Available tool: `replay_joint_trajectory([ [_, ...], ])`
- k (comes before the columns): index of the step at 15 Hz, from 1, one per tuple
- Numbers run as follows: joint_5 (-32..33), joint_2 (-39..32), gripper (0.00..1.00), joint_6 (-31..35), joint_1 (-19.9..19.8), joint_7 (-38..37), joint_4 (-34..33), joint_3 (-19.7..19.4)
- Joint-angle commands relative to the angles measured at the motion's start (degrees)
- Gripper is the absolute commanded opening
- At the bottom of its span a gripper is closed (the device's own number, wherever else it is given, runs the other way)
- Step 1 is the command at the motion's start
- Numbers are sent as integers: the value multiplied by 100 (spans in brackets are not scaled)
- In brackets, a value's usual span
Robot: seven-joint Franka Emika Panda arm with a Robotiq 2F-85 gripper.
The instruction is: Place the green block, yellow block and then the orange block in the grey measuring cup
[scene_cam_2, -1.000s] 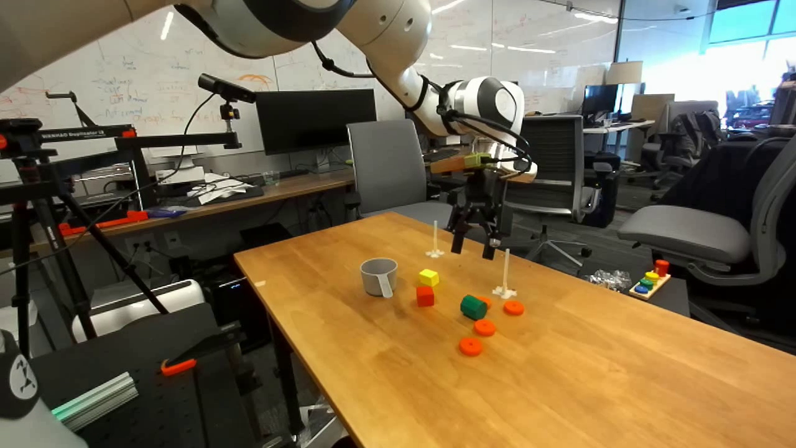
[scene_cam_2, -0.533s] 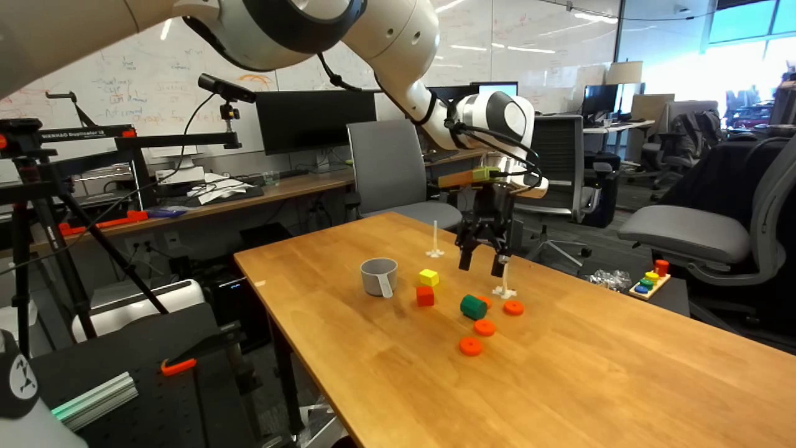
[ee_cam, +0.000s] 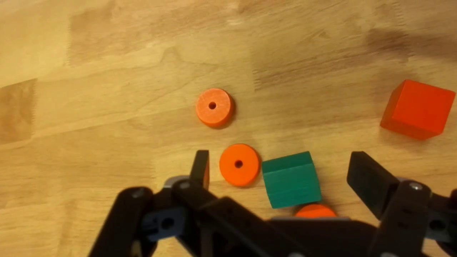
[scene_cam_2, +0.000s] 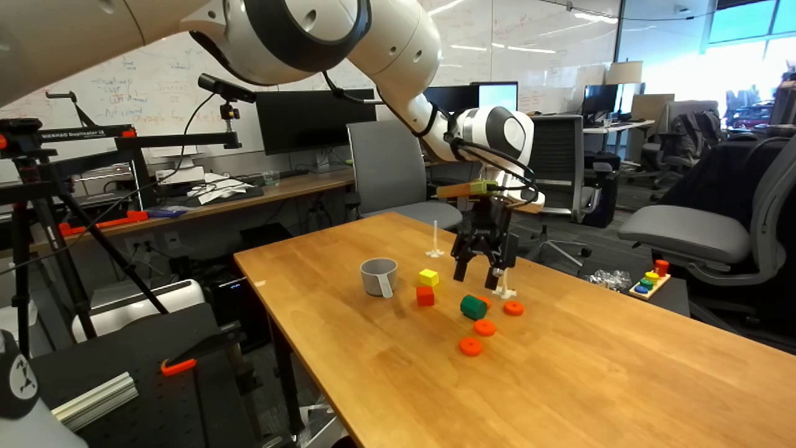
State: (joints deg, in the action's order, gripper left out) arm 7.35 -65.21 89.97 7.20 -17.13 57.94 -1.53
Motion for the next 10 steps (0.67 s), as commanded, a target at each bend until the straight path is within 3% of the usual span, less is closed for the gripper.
replay_joint_trajectory([
  [1,0,0,100,0,-2,0,0,0],
  [4,15,23,100,119,-9,44,54,8],
  [10,-90,54,100,1505,-114,444,406,253],
])
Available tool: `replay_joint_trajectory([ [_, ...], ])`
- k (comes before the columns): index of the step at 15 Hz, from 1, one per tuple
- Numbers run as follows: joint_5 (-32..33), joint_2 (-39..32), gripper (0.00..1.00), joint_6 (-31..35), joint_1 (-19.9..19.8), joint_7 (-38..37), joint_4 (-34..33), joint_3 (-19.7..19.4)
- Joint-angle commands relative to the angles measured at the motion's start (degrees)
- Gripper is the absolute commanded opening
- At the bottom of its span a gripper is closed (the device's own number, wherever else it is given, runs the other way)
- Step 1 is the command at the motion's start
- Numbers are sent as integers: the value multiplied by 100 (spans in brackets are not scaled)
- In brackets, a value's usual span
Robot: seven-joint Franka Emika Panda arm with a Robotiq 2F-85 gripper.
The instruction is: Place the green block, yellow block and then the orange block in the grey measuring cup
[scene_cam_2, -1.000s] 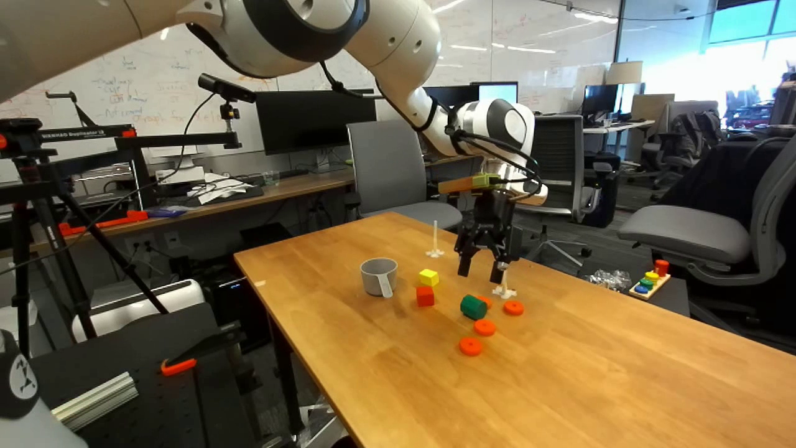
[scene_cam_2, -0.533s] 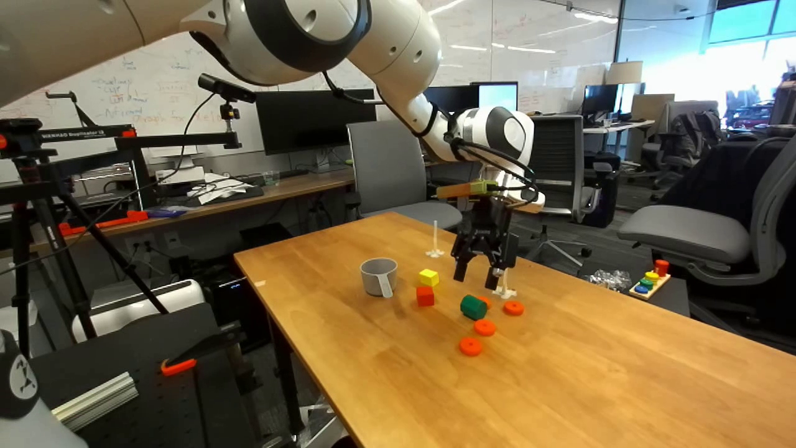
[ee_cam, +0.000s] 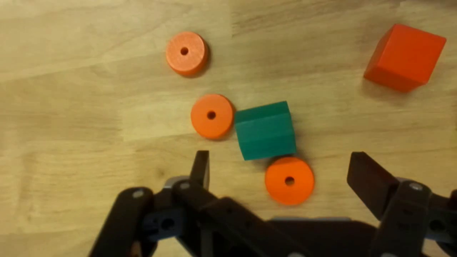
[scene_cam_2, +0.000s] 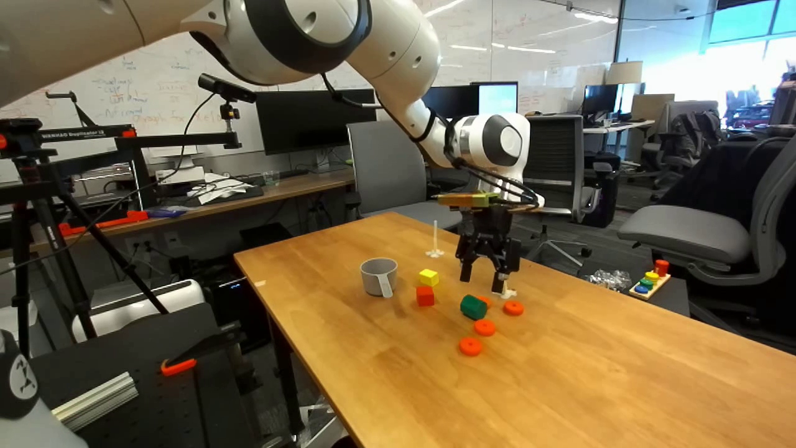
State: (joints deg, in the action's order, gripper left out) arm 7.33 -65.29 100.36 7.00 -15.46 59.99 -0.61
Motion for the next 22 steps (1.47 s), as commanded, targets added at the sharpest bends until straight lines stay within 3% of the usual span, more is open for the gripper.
replay_joint_trajectory([
  [1,-87,58,100,590,-97,337,266,191],
  [8,-327,299,100,643,-146,473,820,454],
  [12,-293,859,100,799,-112,309,1424,418],
  [17,-327,1420,100,933,-66,254,2130,156],
  [22,-314,1242,100,999,-179,234,2349,-41],
])
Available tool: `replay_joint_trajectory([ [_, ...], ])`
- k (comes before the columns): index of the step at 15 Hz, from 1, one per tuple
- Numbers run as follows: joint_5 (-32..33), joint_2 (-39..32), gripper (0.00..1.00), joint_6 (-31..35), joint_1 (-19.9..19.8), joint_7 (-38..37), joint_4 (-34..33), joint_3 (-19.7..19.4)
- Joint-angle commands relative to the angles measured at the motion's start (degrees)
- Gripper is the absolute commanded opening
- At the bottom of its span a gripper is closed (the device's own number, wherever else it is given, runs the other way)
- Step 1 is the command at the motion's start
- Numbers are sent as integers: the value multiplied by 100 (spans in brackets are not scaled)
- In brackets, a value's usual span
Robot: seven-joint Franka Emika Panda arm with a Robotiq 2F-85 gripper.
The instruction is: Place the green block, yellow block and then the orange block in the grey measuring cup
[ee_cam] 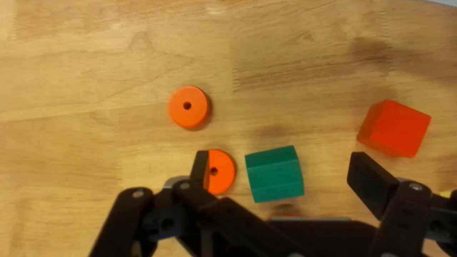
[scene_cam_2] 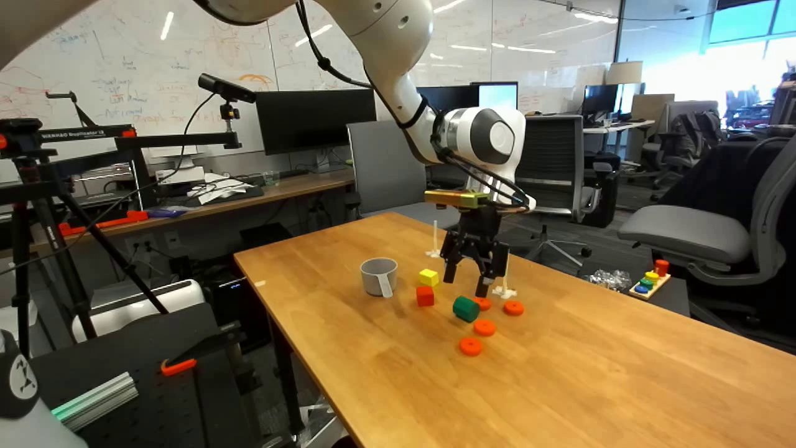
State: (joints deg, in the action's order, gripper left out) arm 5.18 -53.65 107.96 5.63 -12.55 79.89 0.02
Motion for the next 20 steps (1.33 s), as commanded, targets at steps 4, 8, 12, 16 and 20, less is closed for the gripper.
replay_joint_trajectory([
  [4,-56,-151,100,414,-76,-43,366,-193],
  [8,24,-270,100,544,27,-91,304,-247],
  [12,115,-425,100,460,147,-146,79,-291],
  [16,265,-572,100,340,293,-232,-172,-354],
  [20,466,-766,100,164,427,-322,-546,-475],
])
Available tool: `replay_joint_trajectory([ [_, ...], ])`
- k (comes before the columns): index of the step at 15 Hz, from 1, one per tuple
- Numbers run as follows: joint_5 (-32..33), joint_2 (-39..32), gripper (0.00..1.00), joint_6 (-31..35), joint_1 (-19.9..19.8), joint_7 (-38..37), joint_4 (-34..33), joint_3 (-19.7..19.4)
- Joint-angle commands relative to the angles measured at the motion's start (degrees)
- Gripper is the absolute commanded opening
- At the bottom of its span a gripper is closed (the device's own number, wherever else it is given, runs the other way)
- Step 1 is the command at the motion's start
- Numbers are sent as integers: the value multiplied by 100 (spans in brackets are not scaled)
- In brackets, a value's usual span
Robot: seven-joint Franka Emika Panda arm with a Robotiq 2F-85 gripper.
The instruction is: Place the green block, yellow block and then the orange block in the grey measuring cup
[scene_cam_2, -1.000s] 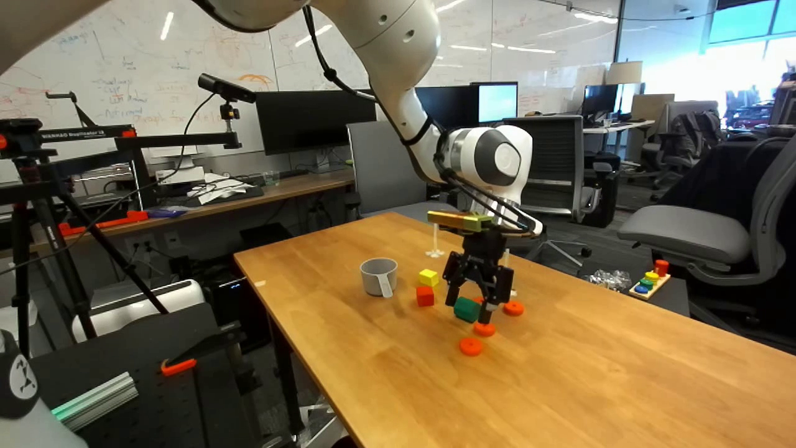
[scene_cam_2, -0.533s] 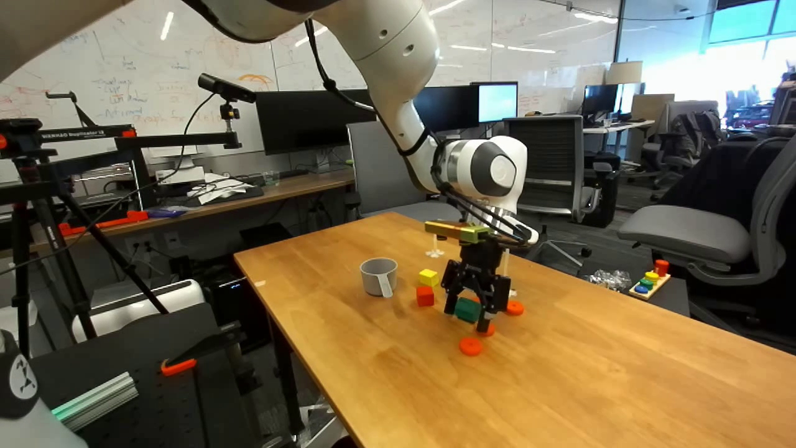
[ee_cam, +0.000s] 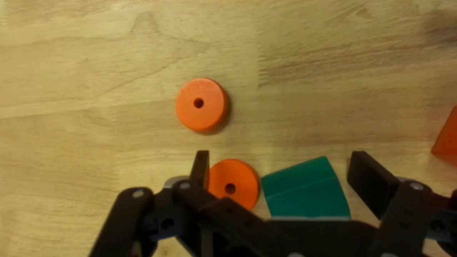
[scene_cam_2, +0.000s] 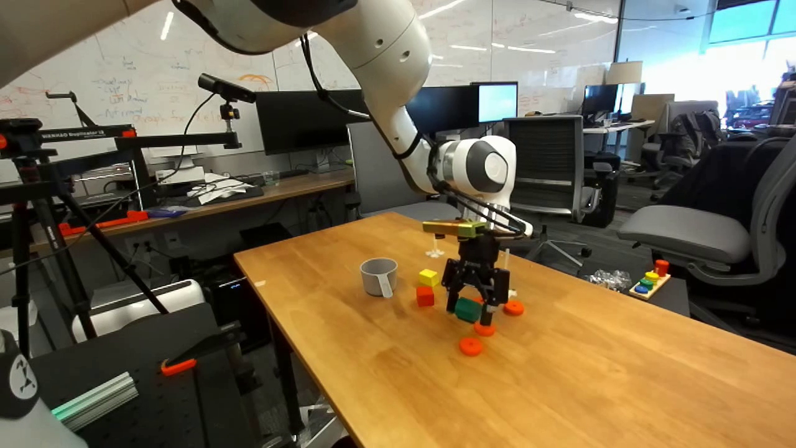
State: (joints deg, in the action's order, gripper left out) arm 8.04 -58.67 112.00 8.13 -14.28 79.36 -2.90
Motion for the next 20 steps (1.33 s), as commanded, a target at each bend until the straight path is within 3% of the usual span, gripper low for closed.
replay_joint_trajectory([
  [1,262,-326,75,-259,221,-157,-605,-228],
  [2,283,-379,74,-301,233,-149,-705,-236],
  [9,254,-605,21,-488,194,-64,-1144,-183],
  [13,21,-441,19,-442,108,-36,-1036,-14],
  [20,-377,149,19,-172,338,-123,-614,375],
])
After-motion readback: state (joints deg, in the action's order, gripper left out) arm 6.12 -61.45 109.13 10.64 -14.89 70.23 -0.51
